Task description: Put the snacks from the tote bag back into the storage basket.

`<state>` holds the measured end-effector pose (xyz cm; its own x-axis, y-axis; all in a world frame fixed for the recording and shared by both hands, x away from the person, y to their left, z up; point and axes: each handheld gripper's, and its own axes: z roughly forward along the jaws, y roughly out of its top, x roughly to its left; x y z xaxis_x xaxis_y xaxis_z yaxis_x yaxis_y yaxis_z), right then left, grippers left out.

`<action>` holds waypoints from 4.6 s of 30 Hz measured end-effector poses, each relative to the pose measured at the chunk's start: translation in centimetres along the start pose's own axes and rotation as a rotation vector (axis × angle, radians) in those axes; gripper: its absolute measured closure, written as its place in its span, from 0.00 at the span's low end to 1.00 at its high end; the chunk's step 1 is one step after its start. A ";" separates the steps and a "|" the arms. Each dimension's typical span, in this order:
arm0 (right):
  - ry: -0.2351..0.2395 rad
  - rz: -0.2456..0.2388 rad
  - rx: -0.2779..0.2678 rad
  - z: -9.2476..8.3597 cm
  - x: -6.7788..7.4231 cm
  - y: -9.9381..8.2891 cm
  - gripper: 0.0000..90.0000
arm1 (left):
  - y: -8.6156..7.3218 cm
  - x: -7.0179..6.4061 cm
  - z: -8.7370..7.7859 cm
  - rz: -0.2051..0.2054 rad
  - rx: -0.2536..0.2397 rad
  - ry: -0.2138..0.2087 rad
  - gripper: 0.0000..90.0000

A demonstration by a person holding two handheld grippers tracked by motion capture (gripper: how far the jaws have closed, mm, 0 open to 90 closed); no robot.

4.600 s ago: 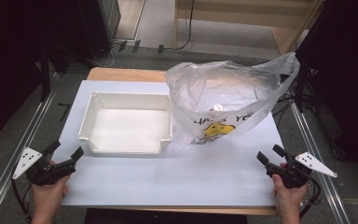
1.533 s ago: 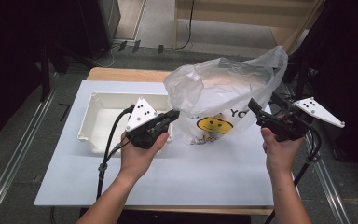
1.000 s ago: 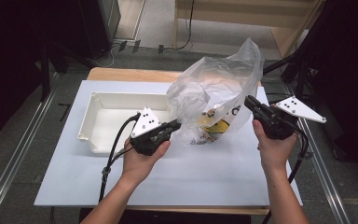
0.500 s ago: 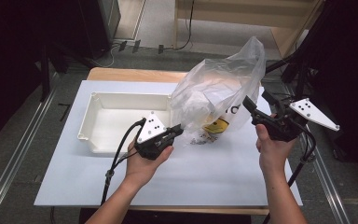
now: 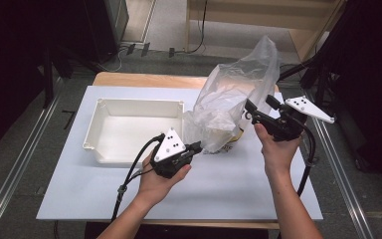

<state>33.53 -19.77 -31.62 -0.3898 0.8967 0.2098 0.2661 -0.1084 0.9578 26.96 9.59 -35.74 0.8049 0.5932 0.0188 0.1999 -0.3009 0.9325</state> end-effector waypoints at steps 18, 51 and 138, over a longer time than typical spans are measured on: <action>-0.020 -0.047 0.103 1.1 -1.6 -3.6 1.00 | -2.1 1.5 1.1 -0.154 0.033 0.041 1.00; -0.011 -0.061 0.121 -2.7 -4.0 -10.1 0.41 | -5.6 -1.3 0.8 -0.244 -0.001 0.171 0.59; -0.062 -0.035 0.157 -2.4 -8.4 -12.3 0.38 | -8.3 -1.6 6.6 -0.270 0.223 0.258 1.00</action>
<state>31.38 -27.03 -44.74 -0.3471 0.9242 0.1596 0.3895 -0.0128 0.9209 27.74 6.19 -45.87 0.5467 0.8315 -0.0990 0.5225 -0.2464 0.8163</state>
